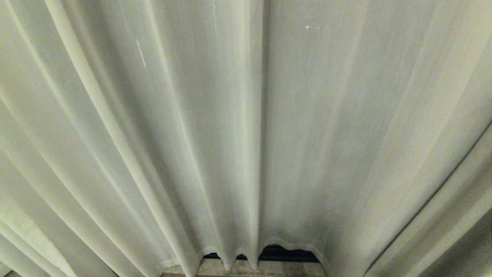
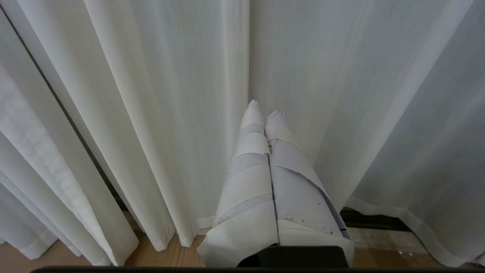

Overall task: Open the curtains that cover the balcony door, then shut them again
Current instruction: Close the outer curtains on both sides

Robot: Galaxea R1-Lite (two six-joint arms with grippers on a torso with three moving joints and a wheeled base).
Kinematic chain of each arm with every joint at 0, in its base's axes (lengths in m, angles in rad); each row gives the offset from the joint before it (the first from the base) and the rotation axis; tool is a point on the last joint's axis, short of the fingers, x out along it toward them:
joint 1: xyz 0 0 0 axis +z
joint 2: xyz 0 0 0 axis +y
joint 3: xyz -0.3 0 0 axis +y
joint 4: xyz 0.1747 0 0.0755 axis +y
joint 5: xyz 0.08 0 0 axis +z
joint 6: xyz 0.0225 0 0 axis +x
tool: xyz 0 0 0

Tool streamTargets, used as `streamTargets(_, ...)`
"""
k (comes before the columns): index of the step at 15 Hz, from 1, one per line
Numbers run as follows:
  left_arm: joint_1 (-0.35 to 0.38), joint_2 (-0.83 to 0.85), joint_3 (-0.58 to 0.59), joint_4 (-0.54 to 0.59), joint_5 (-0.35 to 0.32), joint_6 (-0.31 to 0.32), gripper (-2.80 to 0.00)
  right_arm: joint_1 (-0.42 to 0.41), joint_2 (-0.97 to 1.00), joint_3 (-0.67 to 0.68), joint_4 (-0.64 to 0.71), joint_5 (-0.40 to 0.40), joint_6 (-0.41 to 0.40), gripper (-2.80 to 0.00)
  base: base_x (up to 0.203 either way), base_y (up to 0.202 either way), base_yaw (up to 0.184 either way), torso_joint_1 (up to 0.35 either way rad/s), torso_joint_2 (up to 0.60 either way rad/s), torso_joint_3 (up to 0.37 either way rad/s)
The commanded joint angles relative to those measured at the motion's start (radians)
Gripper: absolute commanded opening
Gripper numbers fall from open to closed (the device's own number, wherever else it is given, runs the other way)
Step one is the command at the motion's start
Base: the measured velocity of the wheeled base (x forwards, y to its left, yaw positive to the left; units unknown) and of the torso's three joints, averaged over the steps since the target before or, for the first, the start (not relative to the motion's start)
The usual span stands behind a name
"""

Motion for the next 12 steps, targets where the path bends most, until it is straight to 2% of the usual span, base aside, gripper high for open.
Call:
streamTargets(1, 0.0, -0.001, 0.0, 0.0, 0.0, 0.0, -2.8, -0.003, -0.022, 0.008, -0.001, 0.003, 0.002, -2.8, 0.0, 0.0, 0.0, 0.0, 0.0, 0.0)
streamTargets(6, 0.0, -0.001, 0.0, 0.0, 0.0, -0.001, -2.8, -0.003, -0.108, 0.079, 0.002, 0.011, 0.003, -2.8, 0.0, 0.0, 0.0, 0.0, 0.0, 0.0)
streamTargets(12, 0.0, -0.001, 0.0, 0.0, 0.0, -0.001, -2.8, -0.002, -0.215, 0.167, 0.003, 0.105, 0.003, -2.8, 0.0, 0.0, 0.0, 0.0, 0.0, 0.0)
